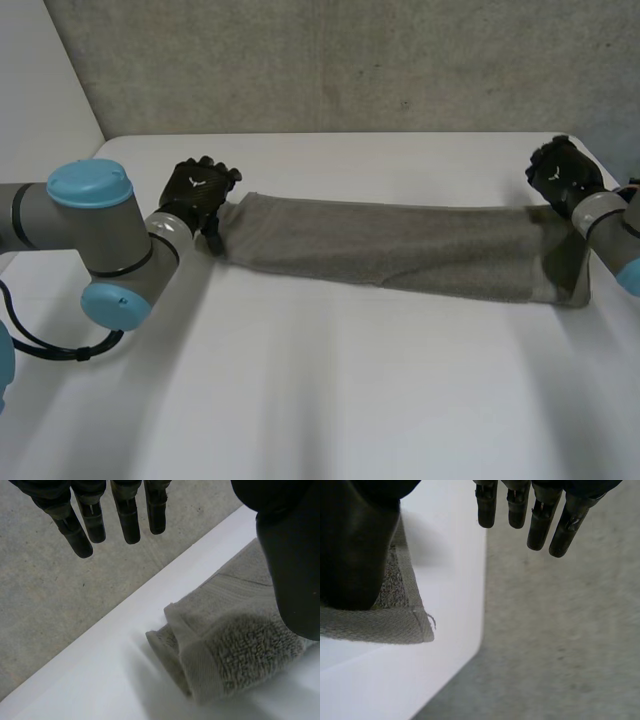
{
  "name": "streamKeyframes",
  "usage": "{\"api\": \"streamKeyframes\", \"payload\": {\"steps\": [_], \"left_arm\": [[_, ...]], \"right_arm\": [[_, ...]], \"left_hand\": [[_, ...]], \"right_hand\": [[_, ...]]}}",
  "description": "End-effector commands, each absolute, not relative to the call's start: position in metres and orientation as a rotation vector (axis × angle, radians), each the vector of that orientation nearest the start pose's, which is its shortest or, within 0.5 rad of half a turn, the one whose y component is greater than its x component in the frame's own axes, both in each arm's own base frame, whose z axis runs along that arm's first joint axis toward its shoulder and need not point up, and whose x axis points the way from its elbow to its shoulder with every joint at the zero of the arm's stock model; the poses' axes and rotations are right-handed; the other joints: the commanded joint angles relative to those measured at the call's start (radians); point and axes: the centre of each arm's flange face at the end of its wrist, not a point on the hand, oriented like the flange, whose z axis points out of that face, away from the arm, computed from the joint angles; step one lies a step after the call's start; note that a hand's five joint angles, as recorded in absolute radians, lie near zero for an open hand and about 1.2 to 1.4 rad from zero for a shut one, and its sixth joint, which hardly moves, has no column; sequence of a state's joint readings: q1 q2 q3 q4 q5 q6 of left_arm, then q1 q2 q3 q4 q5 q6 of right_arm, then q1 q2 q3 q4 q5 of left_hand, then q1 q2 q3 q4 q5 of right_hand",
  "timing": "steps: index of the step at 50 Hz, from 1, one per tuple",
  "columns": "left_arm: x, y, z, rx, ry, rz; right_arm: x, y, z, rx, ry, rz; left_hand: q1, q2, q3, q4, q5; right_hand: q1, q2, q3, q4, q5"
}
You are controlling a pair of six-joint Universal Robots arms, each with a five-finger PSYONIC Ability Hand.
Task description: Fold the towel.
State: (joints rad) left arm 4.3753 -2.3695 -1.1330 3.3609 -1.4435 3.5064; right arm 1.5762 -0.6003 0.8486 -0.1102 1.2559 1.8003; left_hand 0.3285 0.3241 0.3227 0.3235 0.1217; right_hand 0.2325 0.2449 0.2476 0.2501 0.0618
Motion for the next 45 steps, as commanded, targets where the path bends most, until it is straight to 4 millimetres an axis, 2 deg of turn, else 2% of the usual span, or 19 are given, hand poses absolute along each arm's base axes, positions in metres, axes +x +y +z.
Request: {"api": "streamKeyframes", "payload": {"steps": [1,8,20,26,28,29,31,32,34,35,36,37,39,40,42,45], "left_arm": [[-0.285,-0.380,0.146,0.964,2.242,-2.101],[-0.285,-0.380,0.144,0.967,2.245,-2.098],[-0.285,-0.380,0.130,0.987,2.264,-2.062],[-0.285,-0.381,0.129,0.989,2.266,-2.058],[-0.284,-0.380,0.129,0.990,2.271,-2.052],[-0.284,-0.380,0.129,0.990,2.271,-2.052],[-0.282,-0.378,0.130,0.996,2.280,-2.045],[-0.282,-0.378,0.130,0.996,2.280,-2.045],[-0.281,-0.377,0.130,1.009,2.288,-2.043],[-0.280,-0.375,0.133,1.026,2.291,-2.051],[-0.280,-0.372,0.135,1.056,2.298,-2.056],[-0.280,-0.372,0.135,1.056,2.299,-2.056],[-0.280,-0.366,0.137,1.122,2.314,-2.065],[-0.280,-0.366,0.137,1.123,2.315,-2.065],[-0.281,-0.360,0.140,1.172,2.329,-2.069],[-0.281,-0.358,0.141,1.183,2.335,-2.067]], "right_arm": [[0.154,-0.480,0.131,1.409,-1.545,1.586],[0.159,-0.479,0.137,1.402,-1.588,1.676],[0.164,-0.479,0.145,1.351,-1.637,1.742],[0.162,-0.484,0.166,1.192,-1.757,1.867],[0.156,-0.483,0.182,1.027,-1.874,1.896],[0.156,-0.483,0.182,1.026,-1.875,1.896],[0.148,-0.473,0.199,0.886,-1.996,1.850],[0.148,-0.473,0.199,0.885,-1.997,1.850],[0.146,-0.451,0.208,0.851,-2.125,1.762],[0.146,-0.451,0.208,0.851,-2.126,1.761],[0.146,-0.438,0.210,0.860,-2.184,1.720],[0.146,-0.438,0.210,0.860,-2.185,1.720],[0.150,-0.411,0.214,0.857,-2.276,1.662],[0.150,-0.411,0.214,0.857,-2.277,1.662],[0.154,-0.385,0.217,0.824,-2.358,1.648],[0.154,-0.373,0.216,0.803,-2.401,1.640]], "left_hand": [[-0.036,-0.031,-0.030,-0.031,-0.003],[0.000,0.004,0.005,0.004,0.032],[0.049,0.054,0.055,0.054,0.082],[0.117,0.121,0.123,0.122,0.149],[0.146,0.151,0.152,0.151,0.178],[0.146,0.151,0.152,0.151,0.179],[0.155,0.159,0.161,0.160,0.187],[0.155,0.160,0.161,0.160,0.187],[0.158,0.162,0.164,0.163,0.190],[0.161,0.165,0.167,0.166,0.193],[0.161,0.165,0.167,0.166,0.193],[0.161,0.165,0.167,0.166,0.193],[0.167,0.171,0.173,0.172,0.199],[0.167,0.171,0.173,0.172,0.199],[0.202,0.206,0.208,0.207,0.234],[0.229,0.233,0.234,0.233,0.261]], "right_hand": [[-0.058,-0.070,-0.073,-0.076,-0.062],[-0.058,-0.070,-0.073,-0.076,-0.062],[-0.058,-0.070,-0.073,-0.076,-0.062],[-0.058,-0.070,-0.073,-0.076,-0.062],[-0.058,-0.070,-0.073,-0.076,-0.062],[-0.058,-0.070,-0.073,-0.076,-0.062],[-0.058,-0.070,-0.073,-0.076,-0.062],[-0.058,-0.070,-0.073,-0.076,-0.062],[-0.058,-0.070,-0.073,-0.076,-0.062],[-0.058,-0.070,-0.073,-0.076,-0.062],[-0.058,-0.070,-0.073,-0.076,-0.062],[-0.058,-0.070,-0.073,-0.076,-0.062],[-0.058,-0.070,-0.073,-0.076,-0.062],[-0.058,-0.070,-0.073,-0.076,-0.062],[-0.001,-0.014,-0.016,-0.019,-0.005],[0.058,0.046,0.043,0.040,0.054]]}}
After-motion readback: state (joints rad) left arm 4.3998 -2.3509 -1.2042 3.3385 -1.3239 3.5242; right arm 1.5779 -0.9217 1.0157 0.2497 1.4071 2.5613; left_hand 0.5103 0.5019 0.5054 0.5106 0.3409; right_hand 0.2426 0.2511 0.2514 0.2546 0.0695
